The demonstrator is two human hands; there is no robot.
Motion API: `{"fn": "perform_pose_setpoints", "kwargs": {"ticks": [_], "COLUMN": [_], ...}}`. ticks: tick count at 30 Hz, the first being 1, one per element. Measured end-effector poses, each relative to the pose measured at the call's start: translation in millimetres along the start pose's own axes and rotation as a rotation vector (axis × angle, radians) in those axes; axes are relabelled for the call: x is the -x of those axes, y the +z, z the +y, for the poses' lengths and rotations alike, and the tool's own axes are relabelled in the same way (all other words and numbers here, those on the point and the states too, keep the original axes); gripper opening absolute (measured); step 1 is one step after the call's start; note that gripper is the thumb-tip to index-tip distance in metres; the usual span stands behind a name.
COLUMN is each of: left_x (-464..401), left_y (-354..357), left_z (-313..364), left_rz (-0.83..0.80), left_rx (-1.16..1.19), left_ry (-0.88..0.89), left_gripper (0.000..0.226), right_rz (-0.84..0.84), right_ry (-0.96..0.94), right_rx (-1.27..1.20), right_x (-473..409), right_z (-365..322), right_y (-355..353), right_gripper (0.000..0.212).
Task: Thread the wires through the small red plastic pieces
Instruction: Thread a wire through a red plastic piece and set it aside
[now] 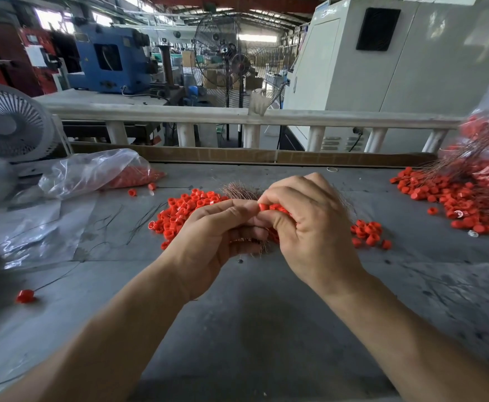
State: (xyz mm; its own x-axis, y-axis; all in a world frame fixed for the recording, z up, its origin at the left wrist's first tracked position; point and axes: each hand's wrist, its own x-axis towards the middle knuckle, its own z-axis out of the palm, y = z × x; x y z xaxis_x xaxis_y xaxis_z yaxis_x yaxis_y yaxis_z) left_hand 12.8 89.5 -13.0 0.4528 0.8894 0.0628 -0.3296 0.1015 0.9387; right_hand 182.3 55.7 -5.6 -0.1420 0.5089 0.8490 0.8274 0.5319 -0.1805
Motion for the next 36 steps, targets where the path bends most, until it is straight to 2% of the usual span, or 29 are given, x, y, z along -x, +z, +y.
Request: {"fn": "perform_pose_setpoints", "kwargs": {"ticks": [10, 13, 18, 24, 34, 36], "left_x": [-1.1, -1.5, -3.4, -5.4, -7.3, -7.0], "left_y": [-3.5, -4.6, -5.9, -9.7, -14.3, -14.9], "left_z": [0.6, 0.0, 0.9, -1.9, 2.7, 4.0], "left_rz": [0.085, 0.085, 0.113, 0.184, 0.285, 0.334], "left_rx": [0.019, 0.018, 0.002, -0.127, 0.007, 0.011], "left_ry": [0.081, 0.072, 0.097, 0.157, 0.162, 0.158], "left_gripper": [0.032, 0.03, 0.041, 0.025, 0.015, 0.005], "right_rz": [-0.1, -0.112, -0.117, -0.138, -0.273, -0.31], "right_ry": [0.07, 0.053, 0.072, 0.134, 0.384, 0.408], "right_rx": [-0.118, -0.136, -0.205, -0.262, -0.491, -0.516], "right_x": [1.1, 0.8, 1.5, 3.2, 6.2, 7.2], "right_z": [-2.5, -1.3, 1.2, 1.7, 4.8, 4.9], "right_y": [-0.3, 0.8, 3.9, 7.6, 7.2, 6.1], "right_gripper": [0.019, 0.016, 0.016, 0.019, 0.015, 0.016]}}
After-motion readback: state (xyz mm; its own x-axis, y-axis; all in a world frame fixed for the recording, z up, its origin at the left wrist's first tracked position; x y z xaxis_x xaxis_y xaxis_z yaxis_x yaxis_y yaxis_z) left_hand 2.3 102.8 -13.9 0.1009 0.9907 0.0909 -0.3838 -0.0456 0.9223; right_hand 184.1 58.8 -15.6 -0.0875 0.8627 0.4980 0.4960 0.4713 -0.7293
